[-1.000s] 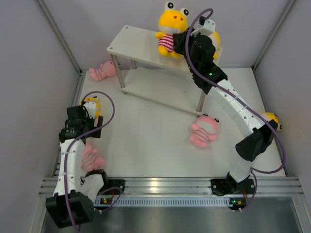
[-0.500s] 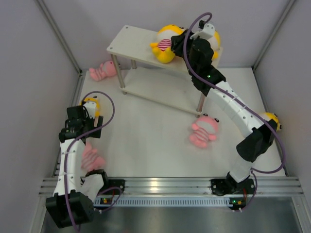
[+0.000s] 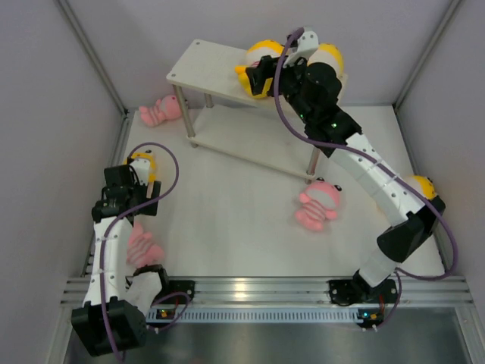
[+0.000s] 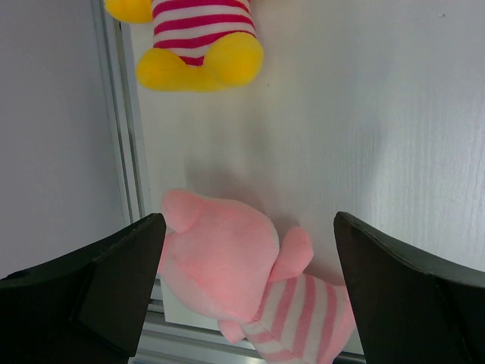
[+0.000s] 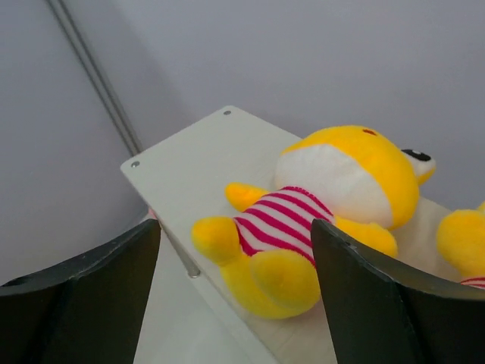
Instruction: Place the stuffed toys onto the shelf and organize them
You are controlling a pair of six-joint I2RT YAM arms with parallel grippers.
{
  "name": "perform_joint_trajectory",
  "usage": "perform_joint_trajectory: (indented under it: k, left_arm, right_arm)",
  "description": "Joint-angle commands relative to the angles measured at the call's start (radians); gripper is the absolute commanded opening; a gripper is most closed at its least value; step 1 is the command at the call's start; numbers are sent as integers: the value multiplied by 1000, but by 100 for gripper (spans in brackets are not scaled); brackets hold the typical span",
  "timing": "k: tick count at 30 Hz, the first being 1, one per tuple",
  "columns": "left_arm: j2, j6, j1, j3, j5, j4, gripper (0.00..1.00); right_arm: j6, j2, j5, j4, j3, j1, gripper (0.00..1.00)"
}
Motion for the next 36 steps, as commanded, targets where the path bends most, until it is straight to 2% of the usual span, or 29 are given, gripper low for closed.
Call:
perform_joint_trajectory:
  k: [1,4,8,11,12,17,20,23,24,26,30,36]
  left_arm:
    - [-18,11,4,11,-2,2,99]
    - [-18,11,4,11,-2,2,99]
    - [-18,10,3,13,-4,0,99]
    - [-19,10,4,15,-7,-1,99]
    - [-19,8,3,13,-7,-3,99]
    - [-18,10,3,16,-7,-1,99]
    - [-16,11,4,16,-4,-3,99]
    - [-12,10,4,16,-2,-3,99]
    - [-13,11,3,16,-2,-1,99]
    - [-12,10,3,16,-2,-1,99]
    - [-10,11,3,15,-1,-1,99]
    - [-12,11,3,15,-1,-1,99]
  right_arm:
    - [-273,-98,-132,-104,42,25,81]
    - [-344,-117,-81,-147,15,25,84]
    - [-389,-70,-115,-204,53,25,83]
    - [-393,-27,-107,-236,100,25,78]
    - [-393,-16,-104,-240,107,25,72]
    - [-386,33,-53,-244,130,24,68]
    - [-383,59,-59,-250,146,16,59]
    - [-373,61,-52,-252,150,16,45]
    - [-373,58,-47,-235,143,15,34]
    - [-369,40,-26,-220,117,15,19]
    - [-387,11,-7,-209,84,13,8]
    - [-464,-19,-69,-218,64,1,7]
